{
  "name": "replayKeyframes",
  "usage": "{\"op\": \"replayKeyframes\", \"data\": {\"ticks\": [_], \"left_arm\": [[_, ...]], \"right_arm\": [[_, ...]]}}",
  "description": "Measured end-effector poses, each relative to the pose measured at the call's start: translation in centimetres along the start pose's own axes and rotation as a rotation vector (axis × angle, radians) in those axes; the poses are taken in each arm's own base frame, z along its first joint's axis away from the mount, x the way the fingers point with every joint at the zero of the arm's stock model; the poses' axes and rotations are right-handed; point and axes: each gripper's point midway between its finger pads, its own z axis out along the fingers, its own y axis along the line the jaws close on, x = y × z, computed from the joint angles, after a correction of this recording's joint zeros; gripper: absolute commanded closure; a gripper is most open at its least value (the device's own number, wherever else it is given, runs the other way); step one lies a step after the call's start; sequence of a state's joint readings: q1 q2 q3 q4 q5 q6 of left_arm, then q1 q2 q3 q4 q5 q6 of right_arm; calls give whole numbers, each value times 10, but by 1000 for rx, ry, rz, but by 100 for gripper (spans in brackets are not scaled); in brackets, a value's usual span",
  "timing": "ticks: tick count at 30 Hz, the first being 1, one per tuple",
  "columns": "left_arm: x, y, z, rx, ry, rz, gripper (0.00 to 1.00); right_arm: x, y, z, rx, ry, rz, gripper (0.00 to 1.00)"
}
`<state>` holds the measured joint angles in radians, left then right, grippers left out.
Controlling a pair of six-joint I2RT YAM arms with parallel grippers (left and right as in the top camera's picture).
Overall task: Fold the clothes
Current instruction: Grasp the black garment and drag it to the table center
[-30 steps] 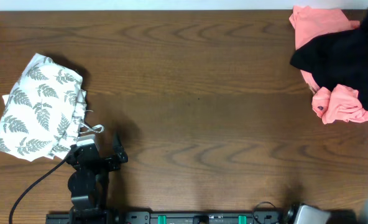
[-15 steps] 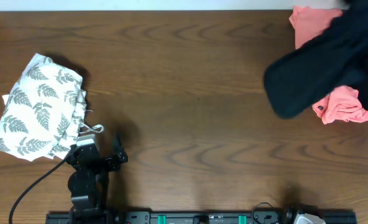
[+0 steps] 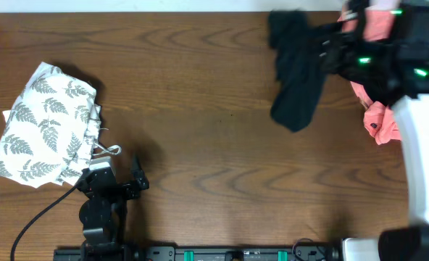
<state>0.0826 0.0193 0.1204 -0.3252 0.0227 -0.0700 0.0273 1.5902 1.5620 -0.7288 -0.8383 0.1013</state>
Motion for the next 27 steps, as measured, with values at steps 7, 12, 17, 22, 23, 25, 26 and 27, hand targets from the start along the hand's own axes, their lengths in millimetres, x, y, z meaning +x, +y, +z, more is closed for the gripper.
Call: {"op": "replayKeyframes", "data": {"ticks": [7, 12, 17, 22, 23, 25, 26, 27], "left_arm": [[0, 0, 0, 0, 0, 0, 2], [0, 0, 0, 0, 0, 0, 2], [0, 0, 0, 0, 0, 0, 2], [0, 0, 0, 0, 0, 0, 2], [0, 0, 0, 0, 0, 0, 2], [0, 0, 0, 0, 0, 0, 2], [0, 0, 0, 0, 0, 0, 2], [0, 0, 0, 0, 0, 0, 2]], "right_arm": [[53, 2, 43, 157, 217, -221, 83], [49, -55, 23, 610, 236, -260, 93], [51, -52, 25, 602, 232, -229, 71], [70, -25, 53, 460, 283, -189, 45], [79, -22, 63, 438, 315, -181, 43], [100, -21, 83, 408, 390, -159, 35], [115, -23, 95, 398, 441, -143, 33], [133, -26, 108, 391, 505, -121, 32]]}}
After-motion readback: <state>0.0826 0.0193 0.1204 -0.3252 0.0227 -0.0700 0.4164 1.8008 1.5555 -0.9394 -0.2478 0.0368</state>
